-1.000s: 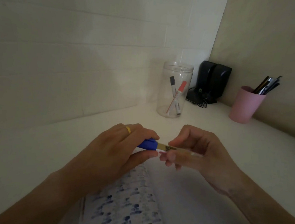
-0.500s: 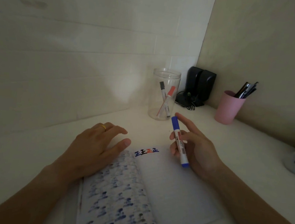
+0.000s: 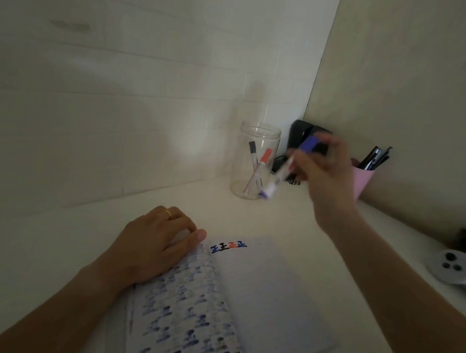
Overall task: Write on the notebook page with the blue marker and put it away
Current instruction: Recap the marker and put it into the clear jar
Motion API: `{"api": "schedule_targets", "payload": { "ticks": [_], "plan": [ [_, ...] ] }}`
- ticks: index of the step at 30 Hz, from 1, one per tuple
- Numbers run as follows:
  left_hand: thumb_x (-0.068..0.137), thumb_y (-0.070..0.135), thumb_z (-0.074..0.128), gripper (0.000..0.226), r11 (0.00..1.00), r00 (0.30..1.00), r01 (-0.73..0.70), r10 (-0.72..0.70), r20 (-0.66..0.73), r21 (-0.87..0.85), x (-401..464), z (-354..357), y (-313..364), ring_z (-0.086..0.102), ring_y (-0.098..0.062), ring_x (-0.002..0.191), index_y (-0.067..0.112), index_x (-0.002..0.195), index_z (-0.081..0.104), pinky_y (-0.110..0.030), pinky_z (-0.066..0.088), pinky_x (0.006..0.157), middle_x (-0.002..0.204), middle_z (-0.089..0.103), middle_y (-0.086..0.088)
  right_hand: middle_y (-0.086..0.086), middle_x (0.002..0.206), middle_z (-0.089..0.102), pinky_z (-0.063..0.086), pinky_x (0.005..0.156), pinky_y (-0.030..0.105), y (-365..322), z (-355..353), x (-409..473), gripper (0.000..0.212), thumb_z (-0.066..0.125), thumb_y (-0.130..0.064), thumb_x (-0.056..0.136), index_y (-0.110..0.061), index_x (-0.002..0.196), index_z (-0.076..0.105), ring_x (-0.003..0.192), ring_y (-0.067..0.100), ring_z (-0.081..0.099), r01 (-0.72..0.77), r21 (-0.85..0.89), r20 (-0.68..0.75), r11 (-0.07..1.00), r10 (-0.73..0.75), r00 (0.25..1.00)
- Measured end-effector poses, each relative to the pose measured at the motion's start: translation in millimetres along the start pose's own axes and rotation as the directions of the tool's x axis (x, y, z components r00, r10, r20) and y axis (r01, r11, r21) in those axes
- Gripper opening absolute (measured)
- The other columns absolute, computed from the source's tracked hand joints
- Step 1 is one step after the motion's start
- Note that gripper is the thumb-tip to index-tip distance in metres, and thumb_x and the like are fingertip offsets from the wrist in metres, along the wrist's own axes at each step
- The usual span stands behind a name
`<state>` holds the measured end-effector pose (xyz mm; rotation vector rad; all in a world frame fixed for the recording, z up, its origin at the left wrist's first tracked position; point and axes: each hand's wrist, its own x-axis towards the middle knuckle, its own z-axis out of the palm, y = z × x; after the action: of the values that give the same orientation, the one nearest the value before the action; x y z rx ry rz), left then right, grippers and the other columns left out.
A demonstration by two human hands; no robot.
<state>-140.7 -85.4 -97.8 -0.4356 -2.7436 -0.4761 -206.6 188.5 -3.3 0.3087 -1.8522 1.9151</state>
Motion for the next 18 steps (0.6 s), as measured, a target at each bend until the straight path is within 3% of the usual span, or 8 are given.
{"api": "schedule_targets", "payload": {
  "ticks": [4,8,11,14,18],
  "plan": [
    [0.09,0.076,0.012,0.064,1.0,1.0,-0.009,0.009,-0.017,0.013,-0.2,2.2,-2.3,0.054,-0.004,0.102,0.04,0.101,0.064,-0.033,0.051,0.081,0.11,0.061,0.023,0.008,0.099,0.073,0.064,0.075,0.03,-38.6,18.4,58.8,0.045,0.075,-0.006,0.084,-0.018,0.116,0.046,0.08,0.015,0.077,0.189,-0.133,-0.2,0.973,-0.213,0.956],
    [0.091,0.075,0.013,0.063,1.0,0.999,-0.019,0.02,-0.028,0.015,0.7,3.8,-4.0,0.054,-0.005,0.101,0.04,0.101,0.064,-0.033,0.051,0.081,0.109,0.061,0.022,0.003,0.094,0.072,0.062,0.066,0.026,-42.0,40.0,96.5,0.04,0.076,-0.01,0.083,-0.013,0.114,0.052,0.077,0.012,0.073,0.25,-0.419,-0.176,0.873,-0.348,0.921],
    [0.091,0.075,0.013,0.063,0.999,0.999,-0.025,0.025,-0.034,0.022,0.5,4.6,-4.9,0.054,-0.004,0.101,0.04,0.101,0.064,-0.032,0.051,0.081,0.109,0.061,0.022,0.003,0.092,0.074,0.057,0.071,0.027,-26.1,55.9,114.0,0.033,0.076,-0.015,0.081,-0.015,0.109,0.059,0.083,0.016,0.069,0.231,-0.647,-0.041,0.727,-0.335,0.941],
    [0.09,0.075,0.012,0.064,0.999,0.999,-0.026,0.027,-0.038,0.026,1.0,4.9,-5.6,0.054,-0.004,0.1,0.039,0.101,0.064,-0.031,0.051,0.081,0.109,0.061,0.022,0.002,0.096,0.073,0.045,0.061,0.019,-9.7,69.0,124.0,0.029,0.079,-0.014,0.078,-0.014,0.104,0.064,0.087,0.016,0.065,0.206,-0.762,0.058,0.614,-0.252,0.966],
    [0.091,0.075,0.013,0.065,0.999,0.998,-0.042,0.043,-0.043,0.029,1.0,5.1,-5.9,0.055,-0.006,0.097,0.038,0.099,0.065,-0.033,0.051,0.079,0.108,0.063,0.019,0.003,0.099,0.071,0.041,0.061,0.024,1.4,81.1,136.8,0.026,0.078,-0.01,0.076,-0.008,0.102,0.072,0.085,0.013,0.054,0.114,-0.857,0.075,0.502,-0.099,0.992]
  ]
}}
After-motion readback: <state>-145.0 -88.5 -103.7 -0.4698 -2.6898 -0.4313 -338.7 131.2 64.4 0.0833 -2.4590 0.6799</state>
